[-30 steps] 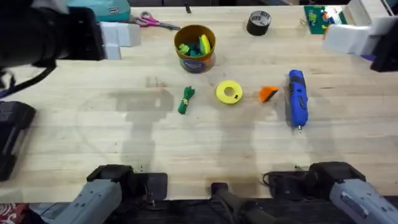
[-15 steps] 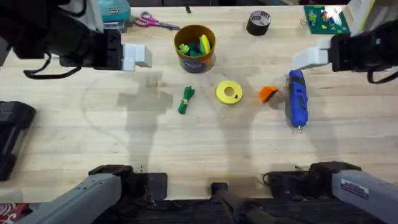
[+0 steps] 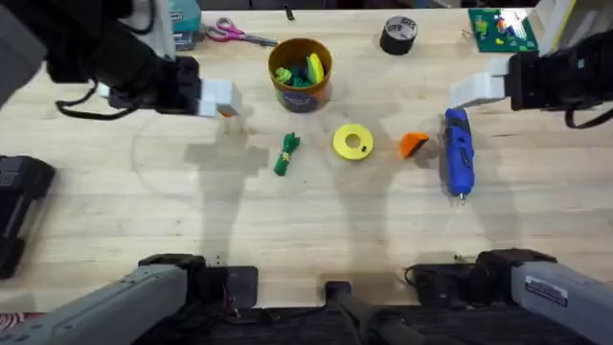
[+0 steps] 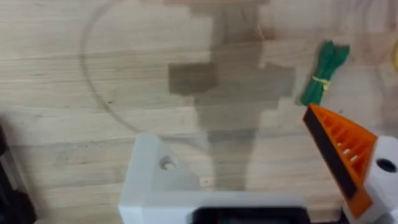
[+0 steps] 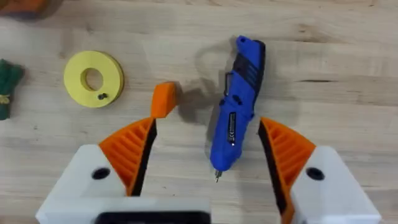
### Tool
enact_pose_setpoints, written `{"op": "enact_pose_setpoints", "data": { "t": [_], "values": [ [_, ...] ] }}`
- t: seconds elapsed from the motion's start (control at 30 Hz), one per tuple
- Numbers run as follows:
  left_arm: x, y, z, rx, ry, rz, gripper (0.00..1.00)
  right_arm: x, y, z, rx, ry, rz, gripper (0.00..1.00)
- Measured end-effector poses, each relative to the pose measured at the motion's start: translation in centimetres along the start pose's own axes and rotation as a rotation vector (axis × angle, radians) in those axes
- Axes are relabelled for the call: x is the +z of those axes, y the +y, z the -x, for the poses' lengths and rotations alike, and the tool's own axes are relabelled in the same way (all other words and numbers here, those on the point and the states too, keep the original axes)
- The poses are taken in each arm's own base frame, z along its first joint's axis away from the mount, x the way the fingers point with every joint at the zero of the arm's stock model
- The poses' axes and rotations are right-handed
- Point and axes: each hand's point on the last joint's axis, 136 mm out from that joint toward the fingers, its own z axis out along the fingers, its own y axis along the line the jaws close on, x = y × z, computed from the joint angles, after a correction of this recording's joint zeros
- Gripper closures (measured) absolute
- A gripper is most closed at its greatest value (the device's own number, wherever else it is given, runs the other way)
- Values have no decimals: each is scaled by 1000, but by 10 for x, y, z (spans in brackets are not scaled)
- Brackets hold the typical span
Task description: Pick up the gripper from the table and insert it into the empty holder that is missing its gripper. Then pick up a screw, insert it into the mounting hole, and use the screwdriver to tighten it. Finally, clean up the table by picking up the vegetable and placing it into the bucket.
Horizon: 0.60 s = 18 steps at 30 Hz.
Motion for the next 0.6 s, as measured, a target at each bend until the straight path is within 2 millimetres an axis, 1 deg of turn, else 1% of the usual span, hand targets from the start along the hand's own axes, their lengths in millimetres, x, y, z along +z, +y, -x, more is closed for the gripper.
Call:
{"op": "enact_pose_setpoints", "data": {
  "t": [0.1, 0.37, 0.5, 0.6],
  "values": [
    [6, -19, -7, 55, 50, -22, 15, 0, 0, 0, 0, 0, 0, 4],
    [27, -85, -23, 205, 154, -90, 15, 0, 0, 0, 0, 0, 0, 5],
    [41, -104, -26, 248, 189, -104, 15, 0, 0, 0, 0, 0, 0, 5],
    [57, -109, -25, 253, 203, -107, 15, 0, 0, 0, 0, 0, 0, 5]
  ]
}}
